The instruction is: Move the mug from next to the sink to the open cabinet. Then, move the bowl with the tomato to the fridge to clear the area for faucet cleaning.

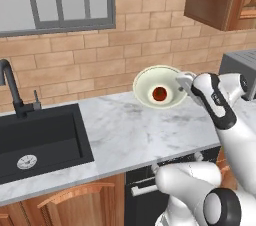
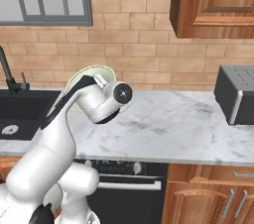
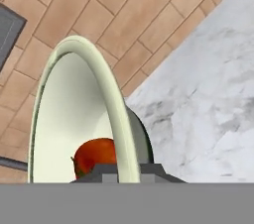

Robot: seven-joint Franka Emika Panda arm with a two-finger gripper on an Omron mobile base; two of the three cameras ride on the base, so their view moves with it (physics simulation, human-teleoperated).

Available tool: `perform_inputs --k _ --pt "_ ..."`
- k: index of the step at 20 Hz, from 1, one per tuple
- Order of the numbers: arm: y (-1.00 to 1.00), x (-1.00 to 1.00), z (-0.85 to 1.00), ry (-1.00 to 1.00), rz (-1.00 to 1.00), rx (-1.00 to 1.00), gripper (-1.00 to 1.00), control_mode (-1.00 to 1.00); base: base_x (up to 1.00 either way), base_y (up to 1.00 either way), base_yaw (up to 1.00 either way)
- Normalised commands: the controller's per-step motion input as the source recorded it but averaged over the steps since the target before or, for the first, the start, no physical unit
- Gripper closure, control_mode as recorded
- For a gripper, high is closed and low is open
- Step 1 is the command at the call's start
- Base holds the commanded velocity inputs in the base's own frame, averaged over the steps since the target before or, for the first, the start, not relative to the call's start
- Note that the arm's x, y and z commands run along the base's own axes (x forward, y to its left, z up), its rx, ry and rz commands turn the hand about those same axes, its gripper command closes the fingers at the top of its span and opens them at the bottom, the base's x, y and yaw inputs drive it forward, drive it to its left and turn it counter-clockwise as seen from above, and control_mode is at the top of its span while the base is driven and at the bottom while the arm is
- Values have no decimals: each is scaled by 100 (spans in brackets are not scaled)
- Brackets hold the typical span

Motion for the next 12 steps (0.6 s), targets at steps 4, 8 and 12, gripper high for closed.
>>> perform_inputs --k 4,8,12 --pt "0 -8 8 5 0 6 100 100 -35 9 25" --pt "0 0 0 0 0 0 100 100 -25 22 72" --pt "0 0 0 0 0 0 100 100 -1 13 87"
